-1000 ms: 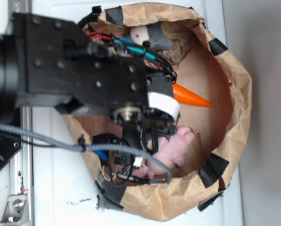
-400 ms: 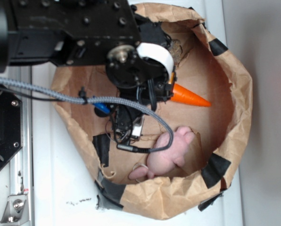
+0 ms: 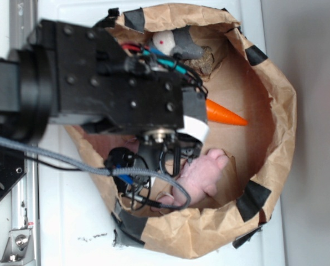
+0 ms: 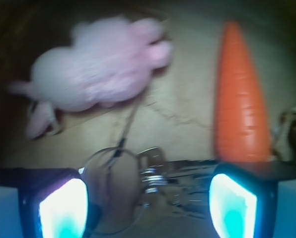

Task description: Grab the silver keys.

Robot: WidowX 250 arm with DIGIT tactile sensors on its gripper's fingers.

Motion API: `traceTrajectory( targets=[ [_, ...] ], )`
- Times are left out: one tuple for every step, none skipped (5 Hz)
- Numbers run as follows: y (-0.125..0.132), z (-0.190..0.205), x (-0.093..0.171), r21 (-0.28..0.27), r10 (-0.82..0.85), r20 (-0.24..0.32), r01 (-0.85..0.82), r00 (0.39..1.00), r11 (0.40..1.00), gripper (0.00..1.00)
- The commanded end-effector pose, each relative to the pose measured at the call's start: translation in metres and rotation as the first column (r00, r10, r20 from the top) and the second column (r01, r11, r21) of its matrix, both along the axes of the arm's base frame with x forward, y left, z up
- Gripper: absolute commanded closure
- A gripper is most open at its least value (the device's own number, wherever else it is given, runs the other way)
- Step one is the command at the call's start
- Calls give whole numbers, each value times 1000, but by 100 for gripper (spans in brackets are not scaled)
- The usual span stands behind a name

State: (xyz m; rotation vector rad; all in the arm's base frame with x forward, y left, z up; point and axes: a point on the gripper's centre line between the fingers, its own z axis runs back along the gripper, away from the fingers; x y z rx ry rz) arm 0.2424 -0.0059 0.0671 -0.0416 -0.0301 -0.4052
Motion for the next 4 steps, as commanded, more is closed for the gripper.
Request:
traceTrajectory(
  targets=[
    [-11, 2, 4, -14, -25, 33, 26, 999, 1000, 0],
    [-9, 4, 4, -12, -24, 35, 24, 999, 1000, 0],
    [-9, 5, 3, -6, -26, 37, 26, 999, 1000, 0],
    [-12, 5, 2, -30, -32, 22, 32, 999, 999, 0]
  ],
)
